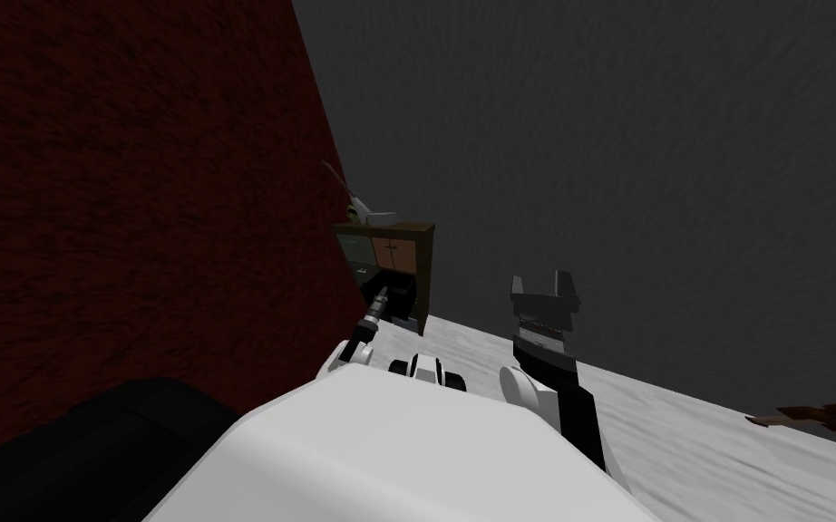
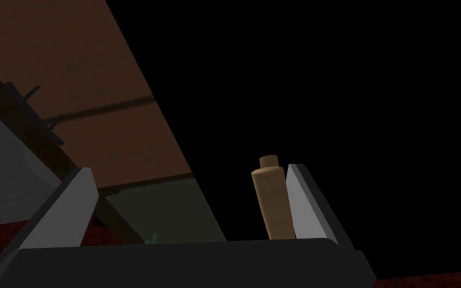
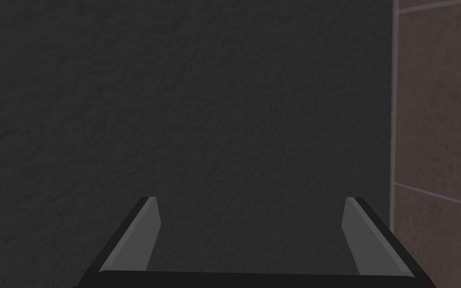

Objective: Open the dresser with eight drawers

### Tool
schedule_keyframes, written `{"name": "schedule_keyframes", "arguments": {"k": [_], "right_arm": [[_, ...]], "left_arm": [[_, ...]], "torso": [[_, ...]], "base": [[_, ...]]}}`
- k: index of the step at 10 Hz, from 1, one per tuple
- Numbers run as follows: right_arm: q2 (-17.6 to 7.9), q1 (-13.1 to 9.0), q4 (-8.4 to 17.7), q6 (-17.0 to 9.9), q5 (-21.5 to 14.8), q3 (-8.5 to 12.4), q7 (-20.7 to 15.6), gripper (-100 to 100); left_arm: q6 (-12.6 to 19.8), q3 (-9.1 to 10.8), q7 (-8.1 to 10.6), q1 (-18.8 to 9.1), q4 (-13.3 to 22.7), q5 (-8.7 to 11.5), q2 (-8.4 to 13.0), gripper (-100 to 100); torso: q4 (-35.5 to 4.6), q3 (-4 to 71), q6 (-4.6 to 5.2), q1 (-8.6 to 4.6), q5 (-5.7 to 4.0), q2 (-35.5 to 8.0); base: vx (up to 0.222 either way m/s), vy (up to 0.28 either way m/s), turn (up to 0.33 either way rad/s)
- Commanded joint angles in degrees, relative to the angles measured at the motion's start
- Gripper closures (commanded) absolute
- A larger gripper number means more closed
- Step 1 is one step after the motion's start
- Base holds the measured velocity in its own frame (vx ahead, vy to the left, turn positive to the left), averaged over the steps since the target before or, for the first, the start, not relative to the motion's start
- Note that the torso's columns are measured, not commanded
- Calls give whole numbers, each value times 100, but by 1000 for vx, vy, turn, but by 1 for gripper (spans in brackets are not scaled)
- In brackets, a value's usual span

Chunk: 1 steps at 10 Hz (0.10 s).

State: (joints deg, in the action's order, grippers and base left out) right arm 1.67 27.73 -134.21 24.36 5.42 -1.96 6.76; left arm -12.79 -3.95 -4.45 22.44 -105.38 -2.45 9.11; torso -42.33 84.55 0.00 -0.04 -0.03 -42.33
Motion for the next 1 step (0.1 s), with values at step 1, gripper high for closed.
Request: {"name": "schedule_keyframes", "arguments": {"k": [1], "right_arm": [[0, 0, 0, 0, 0, 0, 0, 0]], "left_arm": [[2, 0, 0, 1, 2, 0, 0, 0]], "torso": [[1, 0, 0, 1, 1, 1]], "base": [[0, 0, 0]]}}
